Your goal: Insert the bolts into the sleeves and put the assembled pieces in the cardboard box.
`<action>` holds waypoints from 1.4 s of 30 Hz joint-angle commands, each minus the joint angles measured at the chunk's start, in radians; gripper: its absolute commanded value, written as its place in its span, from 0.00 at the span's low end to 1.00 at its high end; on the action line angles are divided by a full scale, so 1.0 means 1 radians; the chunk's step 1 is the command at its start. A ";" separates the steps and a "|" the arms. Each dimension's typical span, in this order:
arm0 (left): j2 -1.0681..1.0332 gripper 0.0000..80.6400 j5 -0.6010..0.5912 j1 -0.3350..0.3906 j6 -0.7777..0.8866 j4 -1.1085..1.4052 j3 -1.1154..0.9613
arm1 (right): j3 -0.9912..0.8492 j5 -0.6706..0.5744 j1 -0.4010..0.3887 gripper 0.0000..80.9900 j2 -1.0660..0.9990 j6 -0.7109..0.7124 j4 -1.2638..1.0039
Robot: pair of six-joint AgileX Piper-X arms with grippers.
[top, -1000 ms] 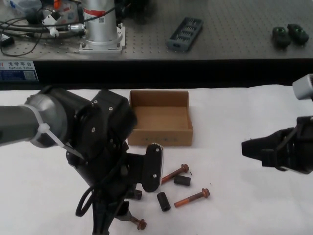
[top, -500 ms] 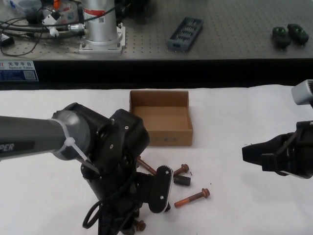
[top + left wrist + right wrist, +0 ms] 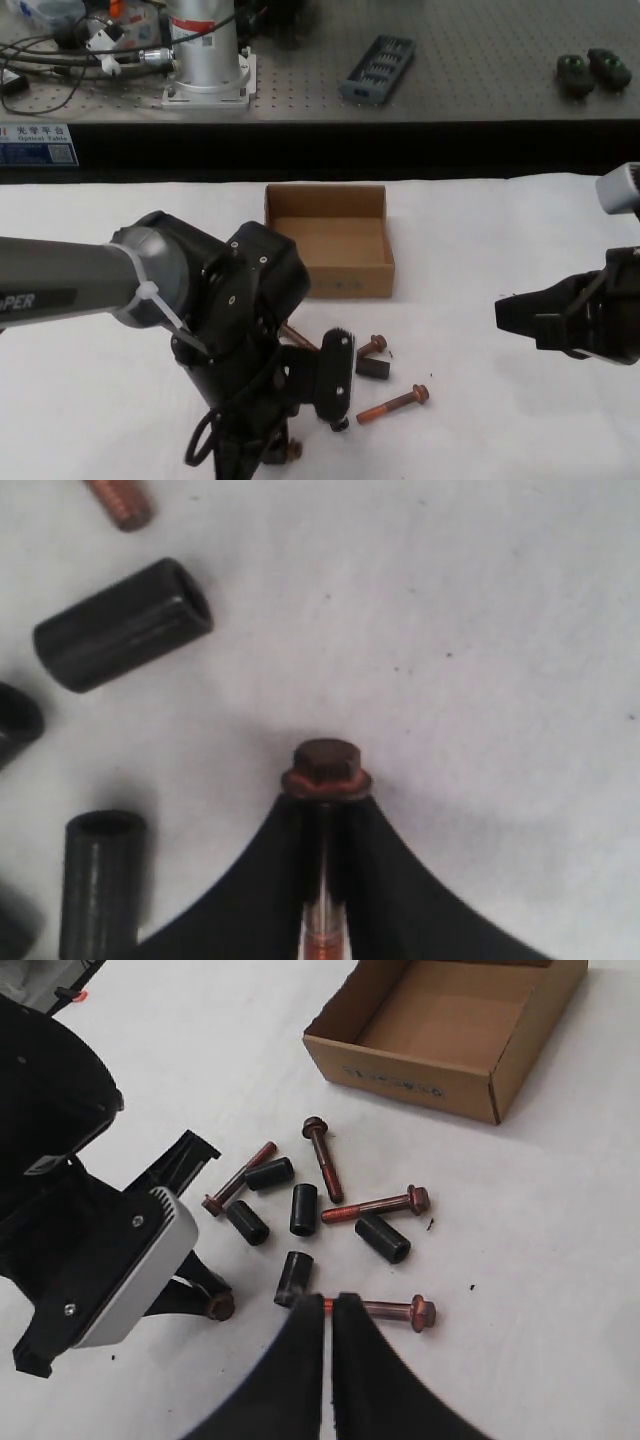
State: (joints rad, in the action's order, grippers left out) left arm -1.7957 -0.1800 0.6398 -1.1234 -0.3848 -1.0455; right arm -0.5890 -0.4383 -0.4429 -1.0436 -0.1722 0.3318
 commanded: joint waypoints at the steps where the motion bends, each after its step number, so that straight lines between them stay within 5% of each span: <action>1: -0.025 0.01 0.019 0.003 0.149 0.093 -0.008 | -0.003 -0.006 0.000 0.05 -0.004 0.032 0.000; 7: 0.010 0.01 0.019 -0.012 0.395 0.099 -0.011 | -0.020 0.004 0.000 0.05 -0.015 0.172 -0.005; 19: 0.189 0.01 -0.151 -0.179 0.751 0.156 -0.011 | -0.133 0.003 -0.002 0.05 -0.190 0.165 0.069; 32: 0.398 0.01 -0.192 -0.218 0.963 0.311 0.169 | -0.365 0.091 -0.194 0.05 -0.473 0.120 0.153; 42: 0.594 0.01 -0.286 -0.280 1.087 0.445 0.274 | -0.468 0.120 -0.255 0.05 -0.650 0.076 0.165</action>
State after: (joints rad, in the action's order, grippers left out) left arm -1.2462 -0.4203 0.3693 -0.0700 0.0199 -0.7724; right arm -1.0163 -0.3394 -0.6856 -1.6514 -0.0924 0.4958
